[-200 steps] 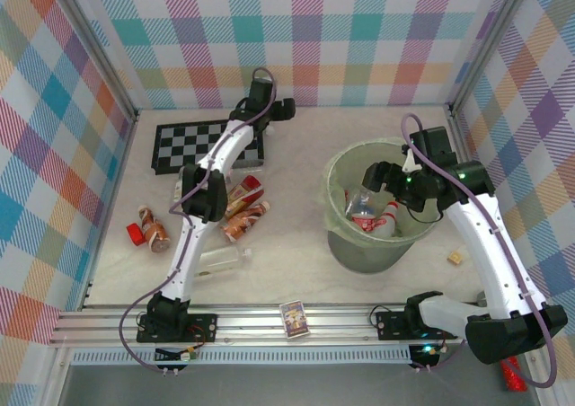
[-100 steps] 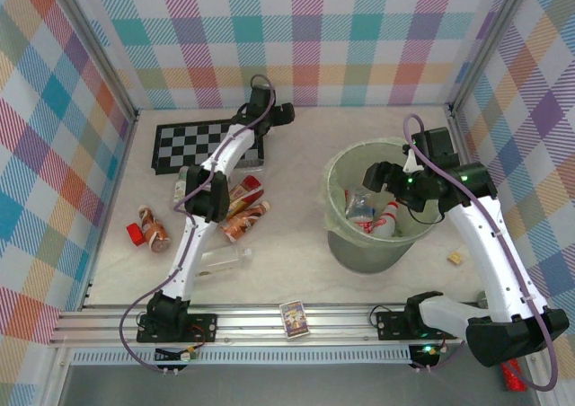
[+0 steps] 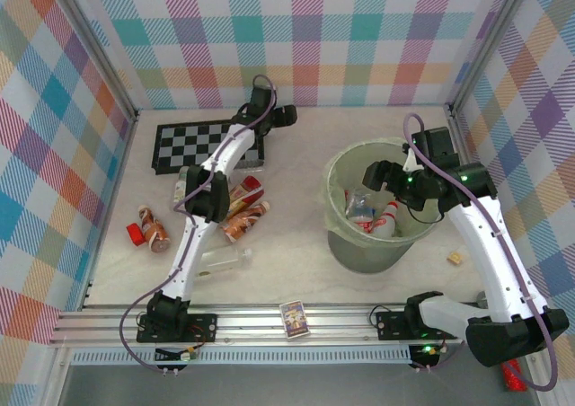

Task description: Put the plastic bottles in the bin

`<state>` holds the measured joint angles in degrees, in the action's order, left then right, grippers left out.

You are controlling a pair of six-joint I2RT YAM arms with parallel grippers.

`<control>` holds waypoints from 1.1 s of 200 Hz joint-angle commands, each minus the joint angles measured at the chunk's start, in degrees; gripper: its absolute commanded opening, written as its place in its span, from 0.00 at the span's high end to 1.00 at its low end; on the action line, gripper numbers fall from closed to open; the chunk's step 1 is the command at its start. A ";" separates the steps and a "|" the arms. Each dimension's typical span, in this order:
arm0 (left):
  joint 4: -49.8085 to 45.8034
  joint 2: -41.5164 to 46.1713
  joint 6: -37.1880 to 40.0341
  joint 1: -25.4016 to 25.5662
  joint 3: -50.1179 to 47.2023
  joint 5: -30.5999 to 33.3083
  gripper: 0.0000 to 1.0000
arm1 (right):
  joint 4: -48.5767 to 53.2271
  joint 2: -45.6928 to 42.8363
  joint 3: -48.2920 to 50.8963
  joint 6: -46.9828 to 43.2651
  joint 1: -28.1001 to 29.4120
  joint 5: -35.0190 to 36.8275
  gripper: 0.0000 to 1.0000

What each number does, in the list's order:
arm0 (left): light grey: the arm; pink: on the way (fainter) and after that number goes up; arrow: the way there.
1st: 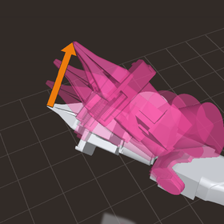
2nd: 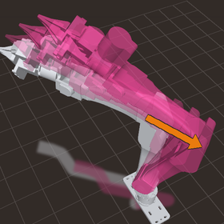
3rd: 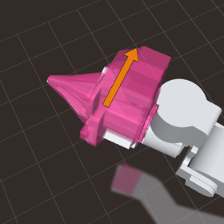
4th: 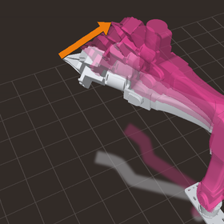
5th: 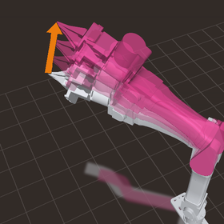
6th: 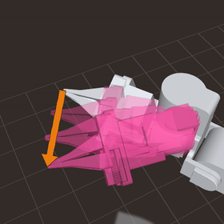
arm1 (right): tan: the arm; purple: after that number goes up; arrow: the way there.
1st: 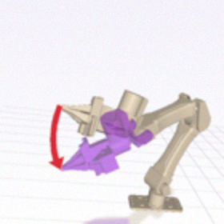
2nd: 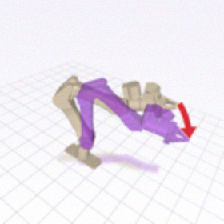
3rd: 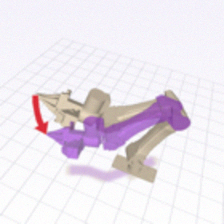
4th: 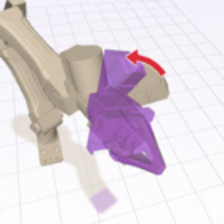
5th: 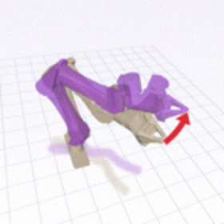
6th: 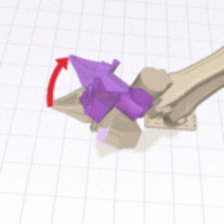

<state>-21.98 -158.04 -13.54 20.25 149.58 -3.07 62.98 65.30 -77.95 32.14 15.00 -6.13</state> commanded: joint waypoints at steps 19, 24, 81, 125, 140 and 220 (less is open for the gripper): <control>-1.71 10.68 4.95 4.28 -9.94 6.53 0.12 | -0.80 -1.05 0.60 -1.03 -0.24 -0.99 0.12; -2.47 11.11 5.83 4.63 -9.88 7.71 0.11 | -0.86 -1.02 0.69 -1.06 -0.24 -0.98 0.12; -10.89 11.43 9.03 5.73 -9.50 17.89 0.09 | -1.60 -1.04 1.02 -1.42 -0.24 -1.43 0.11; -10.77 15.02 6.19 4.06 -18.36 15.09 0.09 | -1.85 -1.22 0.91 -1.62 -0.26 -1.23 0.11; -11.09 15.05 5.68 3.36 -19.19 14.56 0.09 | -1.99 -1.22 0.89 -1.56 -0.20 -1.34 0.11; -9.51 13.80 6.01 -2.31 -15.68 14.97 0.10 | -1.55 -1.58 0.87 -1.55 -0.20 -1.16 0.12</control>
<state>-30.11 -145.14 -8.03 20.14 131.07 10.46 62.04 64.27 -77.34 31.90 15.00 -6.72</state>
